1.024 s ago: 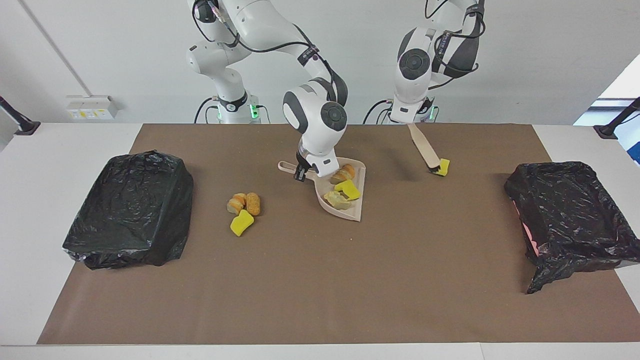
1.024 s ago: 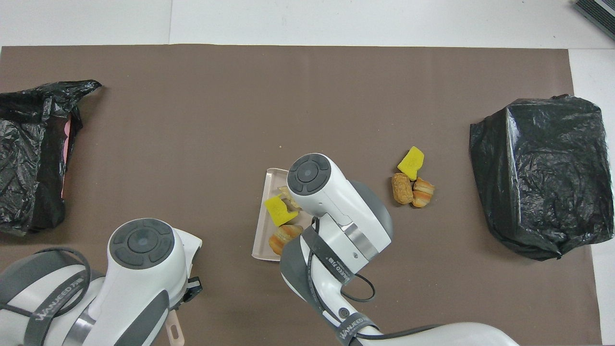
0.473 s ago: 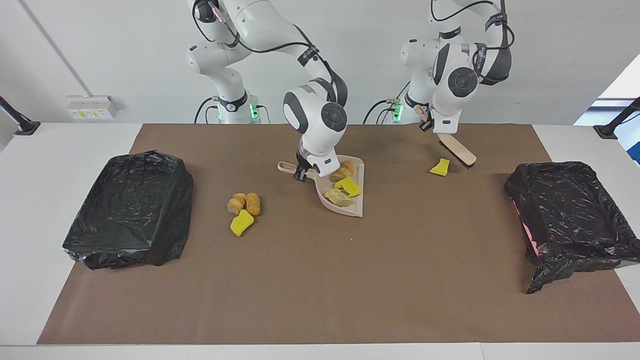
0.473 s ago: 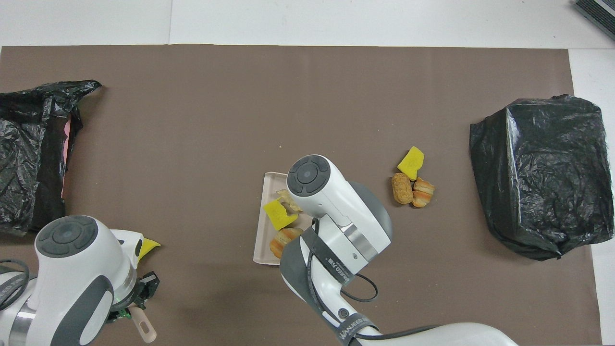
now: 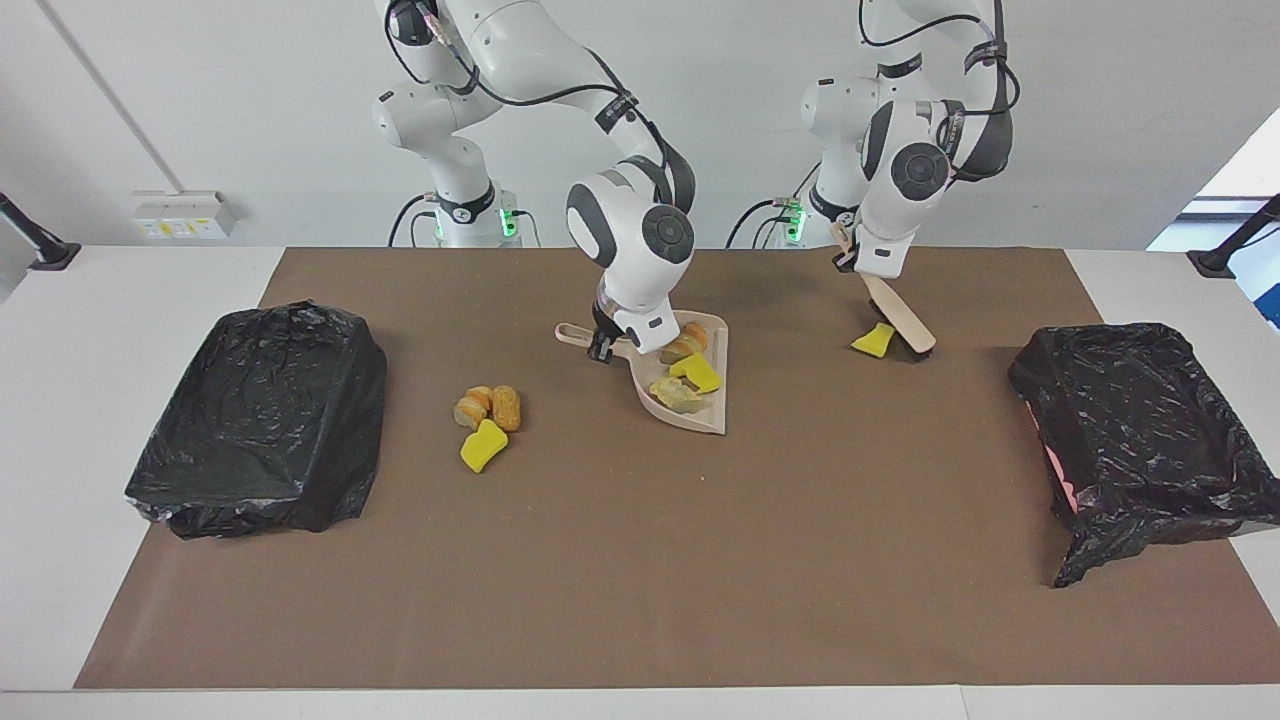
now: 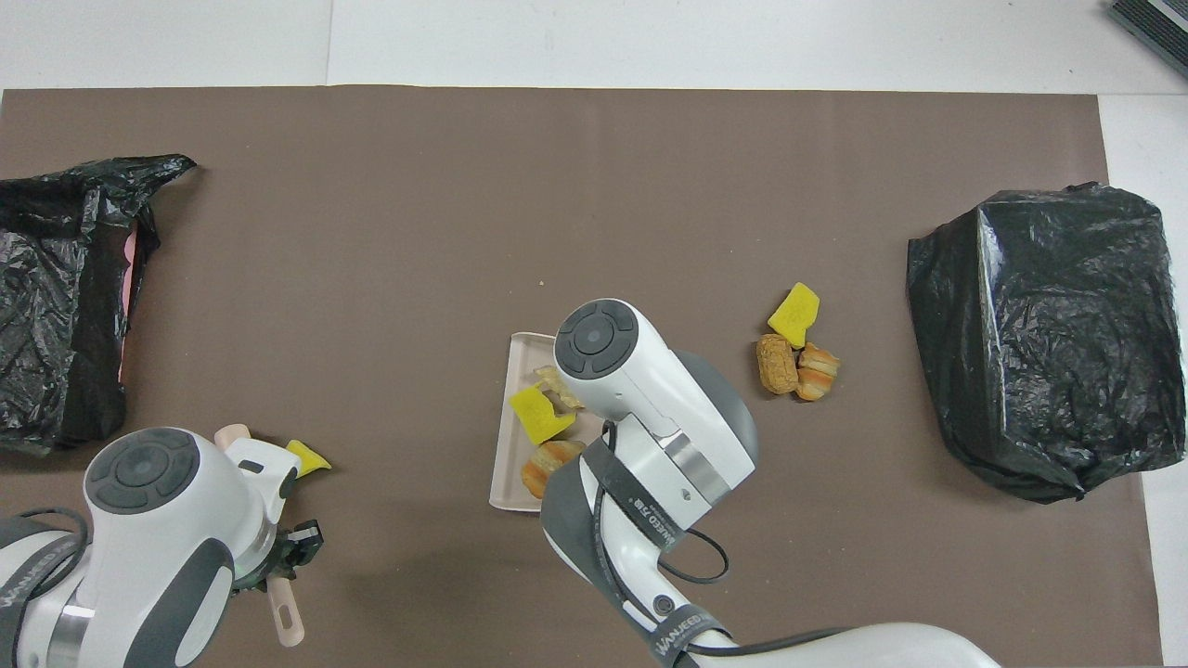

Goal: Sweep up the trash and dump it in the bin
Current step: 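Sweep the remaining sponge piece into the dustpan with the left gripper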

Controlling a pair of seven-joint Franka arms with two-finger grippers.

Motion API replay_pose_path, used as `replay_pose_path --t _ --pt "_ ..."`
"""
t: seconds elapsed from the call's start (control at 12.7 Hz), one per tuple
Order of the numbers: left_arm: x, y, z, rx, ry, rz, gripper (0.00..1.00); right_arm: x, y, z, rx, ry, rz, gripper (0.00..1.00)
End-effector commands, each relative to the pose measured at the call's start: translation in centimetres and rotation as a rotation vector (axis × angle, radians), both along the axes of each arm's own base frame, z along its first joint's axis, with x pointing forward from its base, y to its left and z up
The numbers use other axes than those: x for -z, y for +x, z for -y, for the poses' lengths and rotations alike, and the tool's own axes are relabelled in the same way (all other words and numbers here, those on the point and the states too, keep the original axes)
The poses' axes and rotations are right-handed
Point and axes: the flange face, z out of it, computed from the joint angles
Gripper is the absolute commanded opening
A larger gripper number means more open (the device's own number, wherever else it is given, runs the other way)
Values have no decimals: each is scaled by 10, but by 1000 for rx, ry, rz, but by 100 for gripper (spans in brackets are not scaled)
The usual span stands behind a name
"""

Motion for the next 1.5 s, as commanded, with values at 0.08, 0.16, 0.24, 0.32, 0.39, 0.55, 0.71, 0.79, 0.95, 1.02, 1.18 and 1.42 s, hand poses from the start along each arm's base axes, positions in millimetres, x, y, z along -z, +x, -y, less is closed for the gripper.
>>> replay_pose_path --t 0.08,0.16,0.24,0.32,0.39,0.55,0.71,0.79,0.95,1.02,1.18,1.42 --pt "11 8 26 214 -123 26 0 -2 -7 6 78 -35 14 0" --pt "16 13 40 267 -179 46 0 -2 -8 6 86 -38 15 0" --pt "21 14 55 293 -203 60 0 -3 -8 6 85 -38 15 0" --pt "26 16 73 326 -215 64 0 -3 -8 7 87 -40 13 0" --pt "29 17 91 341 -238 64 0 -3 -9 6 87 -41 12 0" --pt "26 14 126 353 -307 91 0 -3 -9 6 87 -42 11 0" --pt "18 10 157 364 -366 108 0 -3 -9 6 88 -42 12 0" --pt "14 13 166 358 -387 116 0 -4 -9 7 87 -42 11 0" --pt "4 19 193 333 -437 129 0 -4 -9 7 89 -43 12 0" --pt "-1 24 200 315 -455 134 0 -4 -9 7 89 -43 12 0" --pt "-6 31 206 268 -451 136 0 -4 -9 7 90 -43 12 0" --pt "-11 39 197 238 -433 124 0 -4 -9 7 100 -45 15 0"
